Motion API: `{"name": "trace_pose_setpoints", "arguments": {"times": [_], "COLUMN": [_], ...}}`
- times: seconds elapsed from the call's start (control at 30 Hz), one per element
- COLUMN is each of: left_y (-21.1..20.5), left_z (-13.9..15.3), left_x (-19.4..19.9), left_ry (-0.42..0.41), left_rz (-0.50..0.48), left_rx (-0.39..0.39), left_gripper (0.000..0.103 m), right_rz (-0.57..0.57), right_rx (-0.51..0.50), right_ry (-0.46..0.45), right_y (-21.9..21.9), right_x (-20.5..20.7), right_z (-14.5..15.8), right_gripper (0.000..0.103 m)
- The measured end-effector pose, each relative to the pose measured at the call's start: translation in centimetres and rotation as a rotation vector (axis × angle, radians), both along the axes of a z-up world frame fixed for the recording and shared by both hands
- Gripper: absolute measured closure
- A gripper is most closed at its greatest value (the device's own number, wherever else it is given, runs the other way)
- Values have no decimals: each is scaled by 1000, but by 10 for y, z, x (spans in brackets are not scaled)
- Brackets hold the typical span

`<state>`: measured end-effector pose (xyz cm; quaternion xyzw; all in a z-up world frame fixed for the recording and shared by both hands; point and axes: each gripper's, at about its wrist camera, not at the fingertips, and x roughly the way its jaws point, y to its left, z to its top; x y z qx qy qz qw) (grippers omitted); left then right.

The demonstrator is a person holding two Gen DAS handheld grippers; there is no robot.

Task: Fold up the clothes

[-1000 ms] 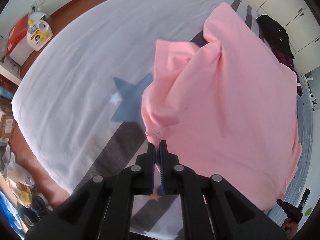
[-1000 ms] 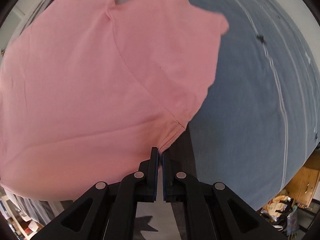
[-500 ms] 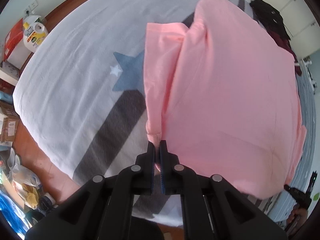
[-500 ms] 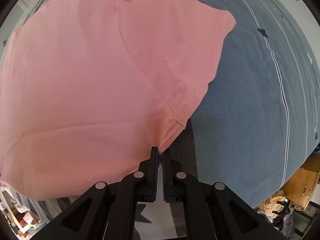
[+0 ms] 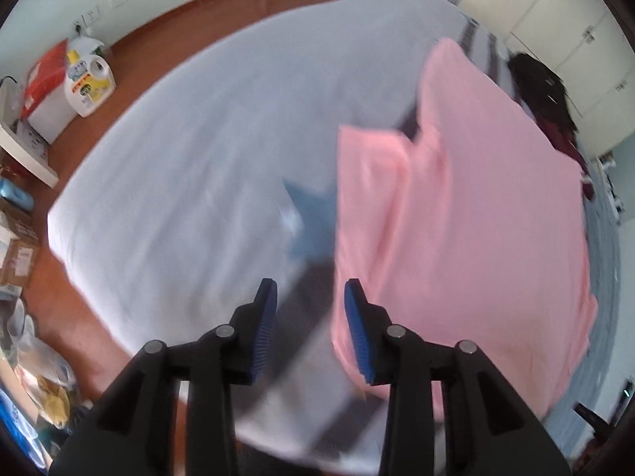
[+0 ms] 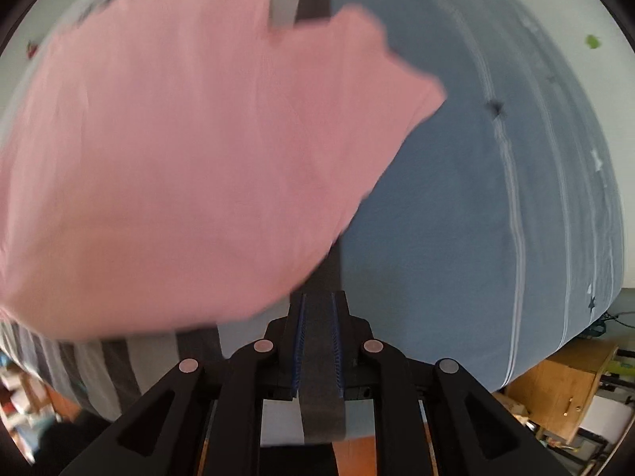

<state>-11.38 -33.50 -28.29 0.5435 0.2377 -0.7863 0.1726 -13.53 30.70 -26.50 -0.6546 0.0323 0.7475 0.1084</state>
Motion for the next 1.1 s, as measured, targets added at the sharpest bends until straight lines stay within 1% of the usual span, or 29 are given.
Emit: {"name": "trace_pose_setpoints", "arguments": {"times": [0.07, 0.13, 0.17, 0.2, 0.27, 0.33, 0.4, 0.43, 0.47, 0.5, 0.53, 0.6, 0.63, 0.73, 0.83, 0.87, 0.93, 1.03, 1.1], "left_y": [-17, -23, -25, -25, -23, -22, -22, -20, -18, -16, -16, -24, -31, -62, -101, -111, -130, -141, -141], "left_z": [-11, -25, -33, -41, -55, -64, -69, -69, -68, -67, -65, -58, -52, -29, -13, -15, -24, -39, -42], "left_x": [-27, -59, -74, -87, -112, -126, -135, -139, -142, -144, -145, -143, -139, -119, -86, -77, -60, -46, -38], "left_ry": [20, 26, 20, 10, -13, -27, -14, -9, 2, 6, 9, 36, 55, 115, 136, 128, 86, 17, 0], "left_rz": [-11, -44, -63, -82, -129, -170, -207, -236, -270, -300, -310, -288, -255, -135, 17, 55, 111, 119, 136], "left_rx": [-12, -16, -13, -13, -36, -61, -40, -38, -37, -38, -40, -18, -7, 8, -6, -1, 4, -7, 1], "left_gripper": [69, 64, 57, 54, 53, 53, 54, 59, 83, 101, 101, 102, 102, 102, 102, 102, 102, 102, 102], "right_rz": [-21, -13, -3, 10, 34, 59, 92, 107, 117, 126, 132, 132, 127, 110, 94, 88, 85, 89, 89], "right_rx": [-27, -45, -50, -58, -79, -103, -121, -130, -137, -142, -147, -158, -164, -167, -151, -145, -142, -129, -124], "right_ry": [64, 112, 131, 155, 190, 214, 234, 241, 245, 249, 249, 235, 225, 189, 154, 145, 137, 138, 139], "right_y": [-2, -10, -20, -26, -42, -57, -69, -77, -83, -85, -88, -103, -108, -112, -114, -115, -116, -116, -116], "right_x": [-11, -40, -51, -66, -95, -113, -131, -142, -154, -166, -174, -179, -183, -193, -198, -199, -200, -202, -204], "right_z": [8, 9, 8, 7, 4, 1, -4, -6, -9, -12, -16, -26, -32, -50, -64, -68, -73, -75, -74], "right_gripper": [90, 84, 83, 83, 83, 83, 83, 83, 83, 83, 83, 83, 83, 83, 83, 83, 83, 83, 83]}}
